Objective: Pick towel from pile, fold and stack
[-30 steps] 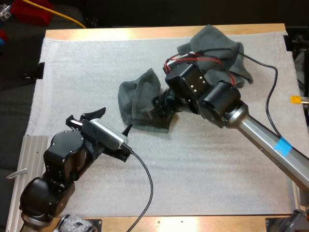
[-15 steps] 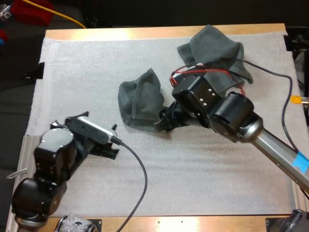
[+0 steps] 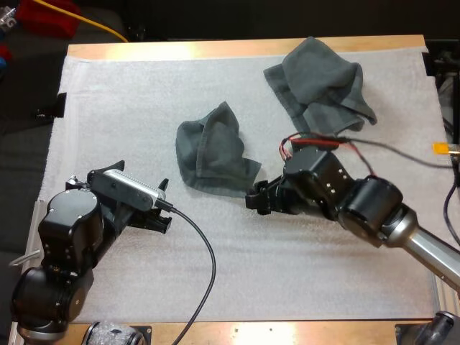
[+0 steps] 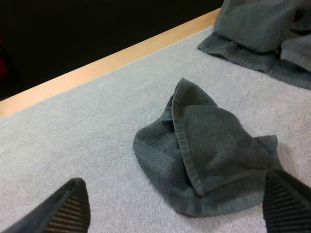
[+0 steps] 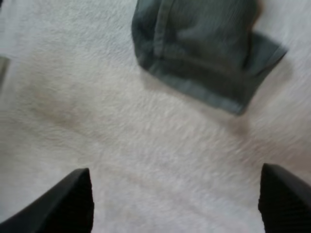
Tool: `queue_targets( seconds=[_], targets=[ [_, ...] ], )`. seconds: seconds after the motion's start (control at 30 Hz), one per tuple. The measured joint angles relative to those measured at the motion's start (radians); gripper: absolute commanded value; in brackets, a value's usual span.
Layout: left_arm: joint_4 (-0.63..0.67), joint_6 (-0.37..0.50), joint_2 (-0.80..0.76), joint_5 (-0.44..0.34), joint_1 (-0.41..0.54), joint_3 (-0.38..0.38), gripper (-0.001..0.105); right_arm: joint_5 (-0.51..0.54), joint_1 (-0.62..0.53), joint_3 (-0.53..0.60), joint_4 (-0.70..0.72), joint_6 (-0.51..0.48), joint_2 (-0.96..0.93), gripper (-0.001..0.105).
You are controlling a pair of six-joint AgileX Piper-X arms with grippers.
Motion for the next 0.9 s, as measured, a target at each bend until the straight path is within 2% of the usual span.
queue_targets(
  seconds=[0.23,0.4,0.7,0.9],
  targets=[
    [0.003,0.000,0.000,0.000,0.000,0.000,0.070,-0.073,0.000,0.164,-0.234,0.145,0.000,0.068],
    [0.003,0.000,0.000,0.000,0.000,0.000,0.070,-0.124,0.000,0.244,-0.353,0.231,0.009,0.068],
    [0.040,0.000,0.000,0.000,0.000,0.000,0.070,-0.204,0.000,0.264,-0.447,0.273,0.087,0.068],
    [0.072,0.000,0.000,0.000,0.000,0.000,0.070,-0.207,0.000,0.264,-0.488,0.323,0.107,0.068]
  ],
)
